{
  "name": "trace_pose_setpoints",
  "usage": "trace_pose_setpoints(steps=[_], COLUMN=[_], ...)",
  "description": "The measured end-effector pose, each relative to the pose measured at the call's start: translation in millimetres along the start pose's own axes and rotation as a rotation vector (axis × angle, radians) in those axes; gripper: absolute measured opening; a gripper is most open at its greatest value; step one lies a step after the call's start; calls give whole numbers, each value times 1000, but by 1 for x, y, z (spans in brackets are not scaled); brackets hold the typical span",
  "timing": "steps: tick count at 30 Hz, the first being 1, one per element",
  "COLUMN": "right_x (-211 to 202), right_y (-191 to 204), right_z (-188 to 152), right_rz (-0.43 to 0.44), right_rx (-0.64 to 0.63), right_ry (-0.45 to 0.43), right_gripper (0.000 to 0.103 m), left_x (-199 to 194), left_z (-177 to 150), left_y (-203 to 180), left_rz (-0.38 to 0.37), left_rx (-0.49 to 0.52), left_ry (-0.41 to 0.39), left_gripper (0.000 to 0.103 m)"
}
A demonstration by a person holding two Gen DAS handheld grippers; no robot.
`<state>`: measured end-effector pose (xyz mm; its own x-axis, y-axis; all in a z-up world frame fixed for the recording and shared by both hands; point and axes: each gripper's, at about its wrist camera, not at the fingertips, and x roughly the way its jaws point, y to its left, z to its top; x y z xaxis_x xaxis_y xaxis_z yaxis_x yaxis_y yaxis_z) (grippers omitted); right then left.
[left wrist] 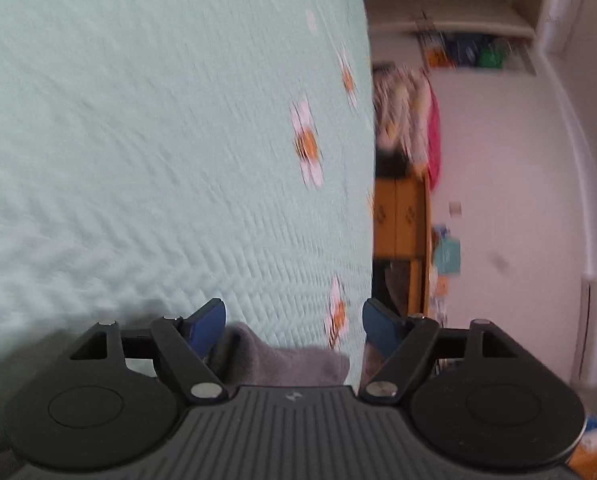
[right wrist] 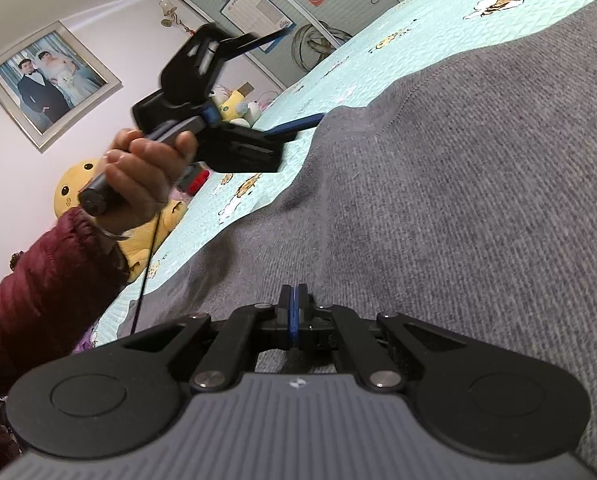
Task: Fold clothes
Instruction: 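Open the left tool and move both tools along the folded sweatshirt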
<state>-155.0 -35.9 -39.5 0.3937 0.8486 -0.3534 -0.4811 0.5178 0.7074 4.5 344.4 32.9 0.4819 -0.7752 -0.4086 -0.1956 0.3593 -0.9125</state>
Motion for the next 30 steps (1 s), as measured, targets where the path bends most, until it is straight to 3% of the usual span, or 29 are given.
trace_pose_setpoints(steps=[3, 5, 8, 11, 12, 17, 20, 22, 23, 24, 26, 30], right_x=[1, 1, 1, 0, -3, -40, -51, -51, -51, -53, -64, -77], right_y=[1, 0, 1, 4, 7, 18, -3, -35, -51, -66, -78, -71], right_z=[2, 2, 3, 7, 10, 36, 57, 64, 65, 63, 57, 54], right_rz=[-10, -11, -18, -33, -41, 48, -56, -193, -251, -260, -192, -254], right_rx=[-6, -5, -6, 11, 27, 124, 175, 249, 290, 335, 404, 411], right_ry=[-1, -4, -7, -5, -6, -191, -268, -259, -240, -237, -288, -329], right_gripper=[0, 0, 0, 0, 6, 7, 7, 8, 3, 0, 2, 19], left_x=[-33, -41, -47, -51, -54, -60, -58, -58, -58, -57, -56, -50], left_z=[-30, -67, -121, -154, -162, -171, -174, -174, -175, -176, -177, -179], left_y=[-13, -15, 0, 34, 44, 46, 43, 43, 43, 43, 43, 39], left_rz=[-64, -67, 15, 104, 124, 193, 219, 224, 225, 226, 228, 254], left_rx=[74, 124, 187, 165, 161, 210, 199, 196, 196, 197, 201, 188], left_ry=[-53, -22, -42, -75, -92, -100, -108, -112, -111, -111, -112, -127], left_gripper=[82, 84, 84, 78, 75, 71, 72, 72, 72, 72, 72, 71])
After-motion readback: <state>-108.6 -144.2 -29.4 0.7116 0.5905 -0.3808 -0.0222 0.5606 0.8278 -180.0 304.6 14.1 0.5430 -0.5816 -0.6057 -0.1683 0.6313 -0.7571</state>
